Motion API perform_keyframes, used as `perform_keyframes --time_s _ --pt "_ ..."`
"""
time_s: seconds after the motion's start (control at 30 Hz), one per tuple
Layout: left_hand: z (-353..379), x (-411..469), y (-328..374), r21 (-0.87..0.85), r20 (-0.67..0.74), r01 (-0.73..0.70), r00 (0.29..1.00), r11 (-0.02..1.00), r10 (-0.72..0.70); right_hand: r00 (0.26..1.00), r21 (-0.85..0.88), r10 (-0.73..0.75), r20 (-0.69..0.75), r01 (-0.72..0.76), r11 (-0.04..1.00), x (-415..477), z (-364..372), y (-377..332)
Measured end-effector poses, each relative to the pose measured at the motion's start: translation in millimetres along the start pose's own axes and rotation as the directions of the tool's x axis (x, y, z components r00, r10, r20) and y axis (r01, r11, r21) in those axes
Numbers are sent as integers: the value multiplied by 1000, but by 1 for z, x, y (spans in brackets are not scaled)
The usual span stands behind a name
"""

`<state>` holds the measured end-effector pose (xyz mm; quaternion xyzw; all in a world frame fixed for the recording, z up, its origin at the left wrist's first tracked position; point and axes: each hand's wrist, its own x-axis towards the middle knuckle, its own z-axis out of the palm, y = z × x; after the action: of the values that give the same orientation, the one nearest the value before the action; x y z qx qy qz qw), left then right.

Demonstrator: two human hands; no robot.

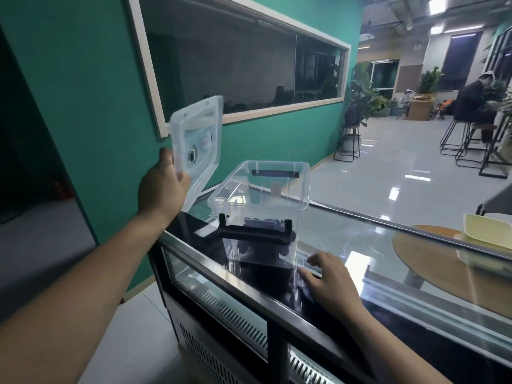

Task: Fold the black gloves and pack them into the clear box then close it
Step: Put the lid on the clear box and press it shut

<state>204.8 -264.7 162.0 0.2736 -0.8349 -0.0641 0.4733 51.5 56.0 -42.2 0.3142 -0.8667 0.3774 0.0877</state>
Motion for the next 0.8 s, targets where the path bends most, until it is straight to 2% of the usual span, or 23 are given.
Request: perform_keyframes --time_s 0.13,0.27,0.6,0.8 --pt "-3 -2 26 61 24 -248 969 967 247 1000 6 0 -10 0 1000 0 0 0" --pt "1 -4 45 122 51 -403 915 907 399 1000 13 2 -17 -2 1000 0 0 0" --pt "20 -18 73 207 145 -669 743 714 654 999 31 19 -26 -18 999 0 -1 0" --pt "31 -26 73 189 173 -746 665 638 726 999 32 44 -15 -44 999 -1 -3 -2"
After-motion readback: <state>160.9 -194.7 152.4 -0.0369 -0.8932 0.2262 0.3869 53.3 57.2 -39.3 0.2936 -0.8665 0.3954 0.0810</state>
